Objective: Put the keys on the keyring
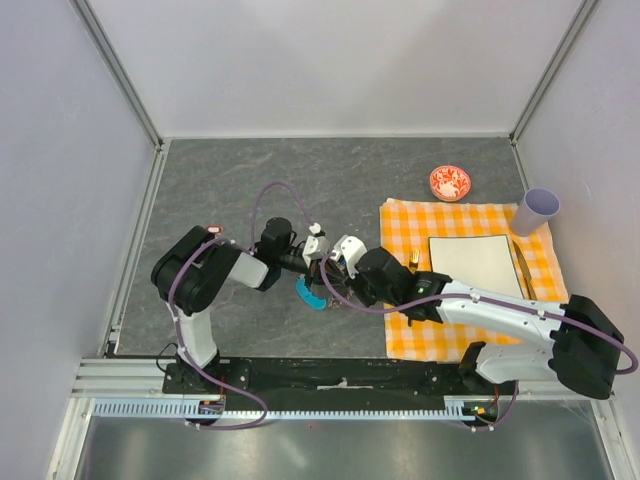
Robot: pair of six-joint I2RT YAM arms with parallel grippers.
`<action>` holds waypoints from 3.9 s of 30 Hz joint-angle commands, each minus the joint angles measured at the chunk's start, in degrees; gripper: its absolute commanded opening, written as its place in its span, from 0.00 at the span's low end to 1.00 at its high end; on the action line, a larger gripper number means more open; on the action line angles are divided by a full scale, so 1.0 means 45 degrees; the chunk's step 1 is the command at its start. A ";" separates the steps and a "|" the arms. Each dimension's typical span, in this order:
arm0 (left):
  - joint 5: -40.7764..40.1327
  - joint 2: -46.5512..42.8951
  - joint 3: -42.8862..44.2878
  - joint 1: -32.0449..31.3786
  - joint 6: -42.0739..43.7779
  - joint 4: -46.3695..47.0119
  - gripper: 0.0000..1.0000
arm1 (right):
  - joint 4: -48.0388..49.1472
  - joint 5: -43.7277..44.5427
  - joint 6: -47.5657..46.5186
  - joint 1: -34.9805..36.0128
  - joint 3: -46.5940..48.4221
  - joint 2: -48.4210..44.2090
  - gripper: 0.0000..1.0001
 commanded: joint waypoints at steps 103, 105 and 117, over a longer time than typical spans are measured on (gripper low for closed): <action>-0.3368 -0.6398 -0.1238 -0.0383 -0.0629 -0.3373 0.25 | 0.1741 -0.0406 -0.1663 -0.0096 -0.0618 -0.2653 0.00; -0.2684 -0.6083 -0.0985 -0.0383 -0.0041 -0.3467 0.28 | 0.1702 -0.0699 -0.1877 -0.0096 -0.0540 -0.2634 0.00; -0.0514 -0.4600 0.1706 -0.0402 0.5504 -0.8558 0.37 | 0.1468 -0.1480 -0.2347 -0.0076 -0.0091 -0.2361 0.00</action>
